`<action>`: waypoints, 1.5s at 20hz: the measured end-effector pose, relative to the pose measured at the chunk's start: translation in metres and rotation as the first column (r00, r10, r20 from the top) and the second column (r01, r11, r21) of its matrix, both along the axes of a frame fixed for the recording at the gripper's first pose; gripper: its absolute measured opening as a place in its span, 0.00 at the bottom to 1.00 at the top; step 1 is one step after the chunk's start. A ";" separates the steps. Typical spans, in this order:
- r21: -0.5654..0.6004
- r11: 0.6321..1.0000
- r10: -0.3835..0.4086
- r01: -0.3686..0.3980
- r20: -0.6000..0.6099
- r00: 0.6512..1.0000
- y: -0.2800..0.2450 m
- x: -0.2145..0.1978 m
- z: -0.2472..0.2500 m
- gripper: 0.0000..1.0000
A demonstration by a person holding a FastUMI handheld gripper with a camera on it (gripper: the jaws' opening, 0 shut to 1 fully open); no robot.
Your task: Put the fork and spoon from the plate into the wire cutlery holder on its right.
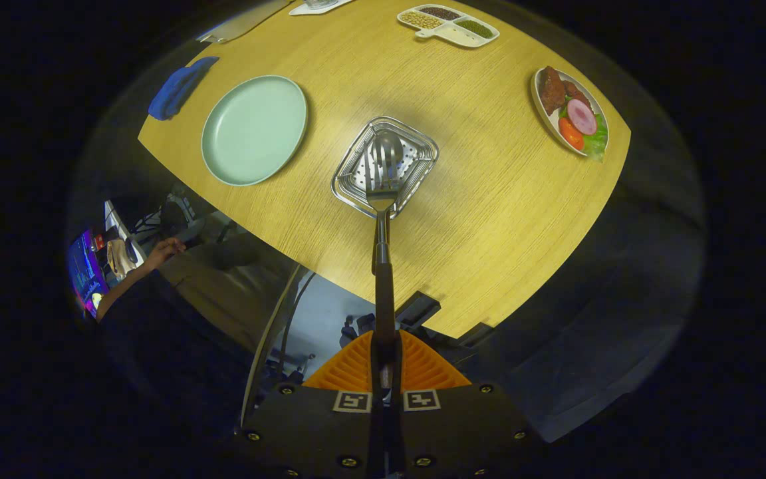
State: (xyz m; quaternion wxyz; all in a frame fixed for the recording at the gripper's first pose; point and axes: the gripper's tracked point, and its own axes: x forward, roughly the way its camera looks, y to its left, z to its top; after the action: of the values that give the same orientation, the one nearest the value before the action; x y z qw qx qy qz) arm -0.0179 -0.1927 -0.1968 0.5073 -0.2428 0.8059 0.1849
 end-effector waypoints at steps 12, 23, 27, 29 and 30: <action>-0.085 0.988 0.118 -0.132 -0.148 0.982 -0.005 0.035 -0.027 0.03; -0.109 0.983 0.119 -0.145 -0.214 0.969 0.014 0.049 -0.037 0.05; -0.119 0.984 0.110 -0.133 -0.179 0.978 0.018 0.059 -0.038 0.09; -0.114 0.987 0.098 -0.117 -0.162 0.982 0.022 0.064 -0.037 0.11; -0.116 0.986 0.099 -0.118 -0.154 0.983 0.022 0.067 -0.036 0.11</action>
State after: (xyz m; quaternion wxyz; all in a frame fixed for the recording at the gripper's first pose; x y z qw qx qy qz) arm 0.0488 -0.1703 -0.2329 0.4191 -0.3033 0.8368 0.1792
